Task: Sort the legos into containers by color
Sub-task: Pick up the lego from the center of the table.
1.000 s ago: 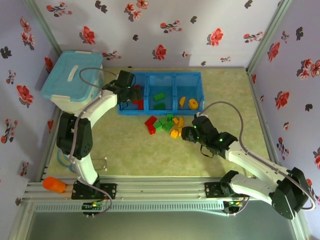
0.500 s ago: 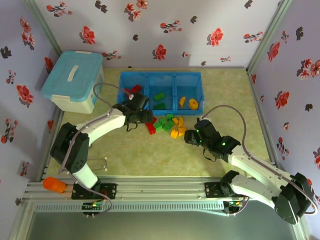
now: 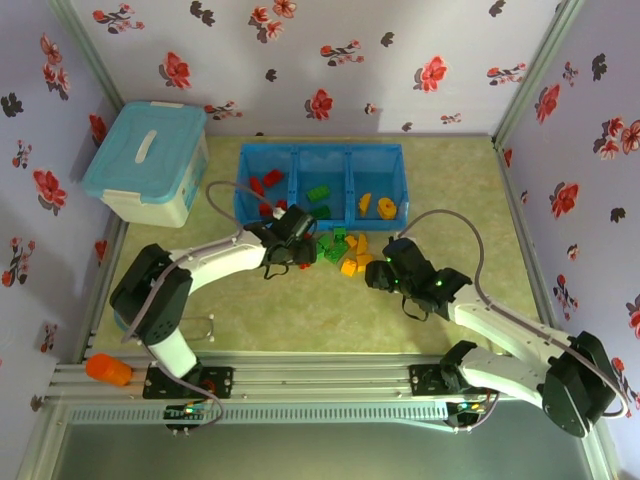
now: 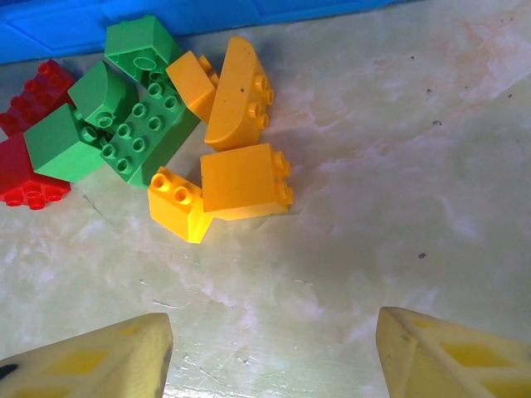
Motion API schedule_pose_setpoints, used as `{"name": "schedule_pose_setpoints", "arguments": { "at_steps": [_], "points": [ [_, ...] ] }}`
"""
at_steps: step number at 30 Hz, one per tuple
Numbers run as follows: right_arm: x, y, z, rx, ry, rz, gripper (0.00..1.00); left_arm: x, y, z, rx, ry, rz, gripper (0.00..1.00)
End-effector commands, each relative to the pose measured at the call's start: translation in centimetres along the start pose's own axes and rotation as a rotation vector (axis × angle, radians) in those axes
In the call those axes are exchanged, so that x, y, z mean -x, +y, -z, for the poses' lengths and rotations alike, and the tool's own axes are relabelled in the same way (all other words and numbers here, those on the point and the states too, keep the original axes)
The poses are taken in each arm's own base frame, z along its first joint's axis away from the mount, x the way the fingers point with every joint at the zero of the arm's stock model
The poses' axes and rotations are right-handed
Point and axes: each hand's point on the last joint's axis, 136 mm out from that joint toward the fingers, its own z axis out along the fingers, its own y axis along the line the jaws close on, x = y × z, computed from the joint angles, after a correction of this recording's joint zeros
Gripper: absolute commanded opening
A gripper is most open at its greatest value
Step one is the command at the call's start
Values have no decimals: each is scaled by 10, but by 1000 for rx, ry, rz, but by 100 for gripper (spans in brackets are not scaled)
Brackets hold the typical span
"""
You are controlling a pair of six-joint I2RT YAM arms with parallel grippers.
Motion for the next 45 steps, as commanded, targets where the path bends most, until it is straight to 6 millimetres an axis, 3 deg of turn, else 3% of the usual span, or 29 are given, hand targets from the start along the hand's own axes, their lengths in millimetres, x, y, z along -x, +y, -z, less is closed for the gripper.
{"name": "schedule_pose_setpoints", "arguments": {
  "at_steps": [1,10,17,34,45],
  "points": [
    [5,1,7,7,-30,-15,66,-2,-4,-10,-20,12,30,62],
    [1,-3,6,3,-31,-22,66,-6,-6,-25,-25,42,39,62],
    [0,-4,6,2,-30,-23,65,-11,7,-35,4,61,59,56],
    [-1,-3,4,9,-35,-34,66,-35,33,-19,29,61,86,52],
    [-2,-1,2,15,-24,-39,65,-24,39,-9,68,25,59,38]
  ]
}}
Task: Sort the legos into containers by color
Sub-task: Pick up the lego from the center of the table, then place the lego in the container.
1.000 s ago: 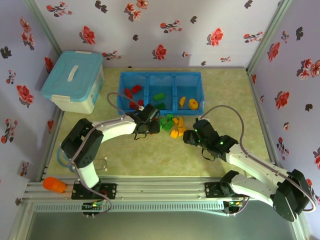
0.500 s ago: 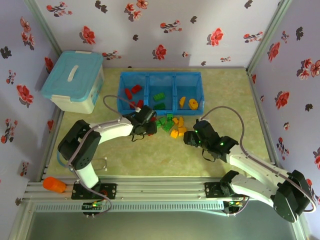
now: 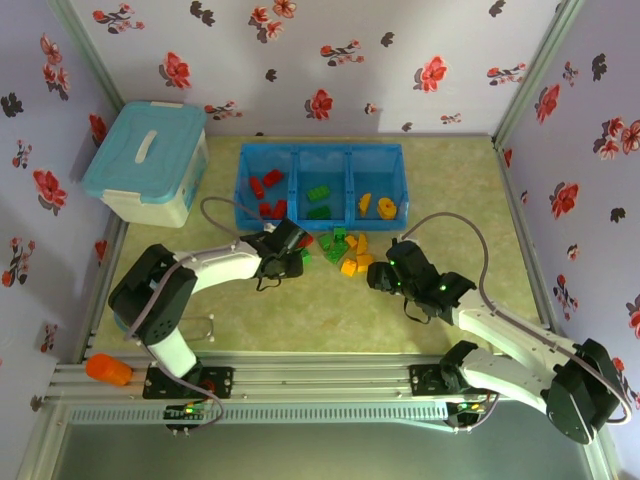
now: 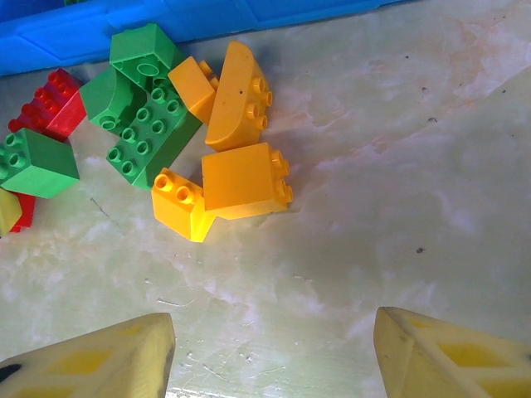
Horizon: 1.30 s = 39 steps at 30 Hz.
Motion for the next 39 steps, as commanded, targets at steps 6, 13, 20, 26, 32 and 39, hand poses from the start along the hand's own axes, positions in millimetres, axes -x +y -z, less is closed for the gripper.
{"name": "schedule_pose_setpoints", "arguments": {
  "at_steps": [6,13,20,26,32,39],
  "points": [
    [0,-1,-1,1,-13,-19,64,22,16,33,51,-109,15,33],
    [-2,2,-5,11,-4,-21,64,71,34,62,44,-203,59,33],
    [-2,5,-3,26,3,-26,63,133,50,74,41,-242,77,32],
    [-3,7,2,42,2,-25,63,179,51,63,28,-245,79,34],
    [-3,8,7,41,8,-22,64,203,42,58,-2,-233,69,79],
    [-2,15,5,55,12,-2,66,168,36,93,-62,-306,78,82]
  ]
}}
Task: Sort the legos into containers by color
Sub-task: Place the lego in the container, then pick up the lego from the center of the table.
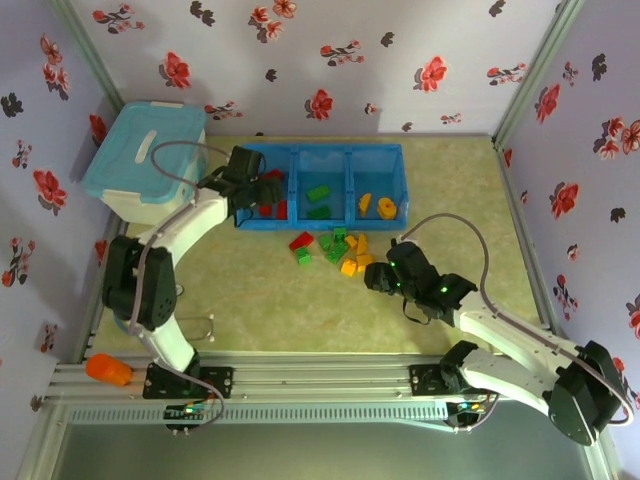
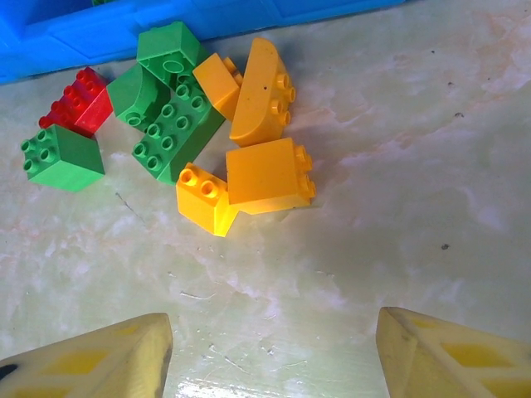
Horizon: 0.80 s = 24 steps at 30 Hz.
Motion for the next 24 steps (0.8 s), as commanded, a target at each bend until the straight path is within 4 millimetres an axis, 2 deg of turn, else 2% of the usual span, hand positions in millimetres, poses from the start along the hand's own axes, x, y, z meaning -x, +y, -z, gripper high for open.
{"name": "schedule_pose_setpoints", "arguments": {
  "at_steps": [1,5,10,15,19,24],
  "points": [
    [1,8,0,0,8,15,67,-12,-3,34,-48,-51,14,82],
    [4,22,-8,-25,18,82,67,-41,12,51,-68,-98,29,82],
    [11,65,-27,7,66,174,67,-89,29,65,-95,-119,60,81],
    [18,103,-52,25,110,239,67,-124,45,90,-52,-162,42,81],
    [16,129,-79,45,181,278,68,-144,50,104,-63,-165,33,80],
    [8,148,-113,27,268,317,67,-158,57,113,-54,-166,25,80]
  ]
}}
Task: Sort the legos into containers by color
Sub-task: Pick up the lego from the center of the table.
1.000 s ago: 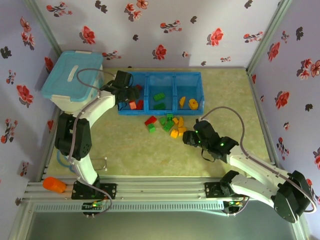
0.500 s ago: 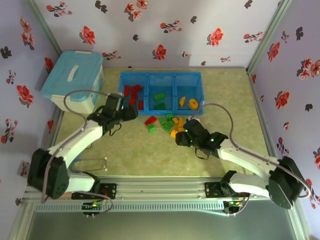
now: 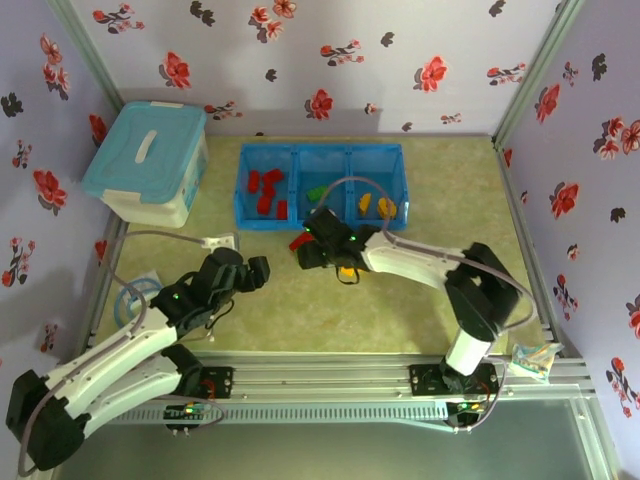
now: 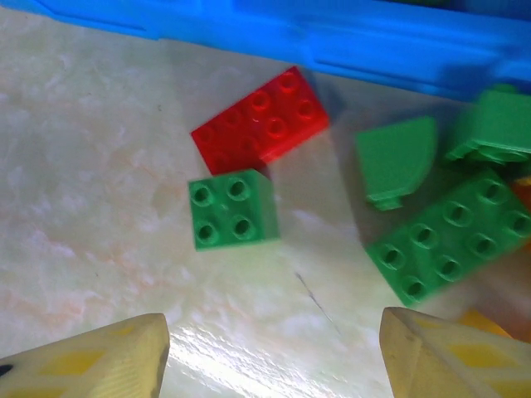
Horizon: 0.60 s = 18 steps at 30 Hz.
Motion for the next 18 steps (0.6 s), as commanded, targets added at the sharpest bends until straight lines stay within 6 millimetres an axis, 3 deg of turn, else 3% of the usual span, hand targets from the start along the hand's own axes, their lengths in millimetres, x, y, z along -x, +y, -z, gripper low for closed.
{"name": "schedule_pose_setpoints", "arguments": {
  "at_steps": [1,12,14,18],
  "points": [
    [-4,11,-16,-6,72,50,66,-10,20,5,80,-2,14,80],
    [-11,16,-61,-76,161,92,61,-13,22,9,78,-11,11,80],
    [-13,14,-62,-93,168,101,55,-12,22,10,78,-11,10,79],
    [-10,17,-49,-139,113,143,28,-13,22,10,80,-9,7,79]
  ]
}}
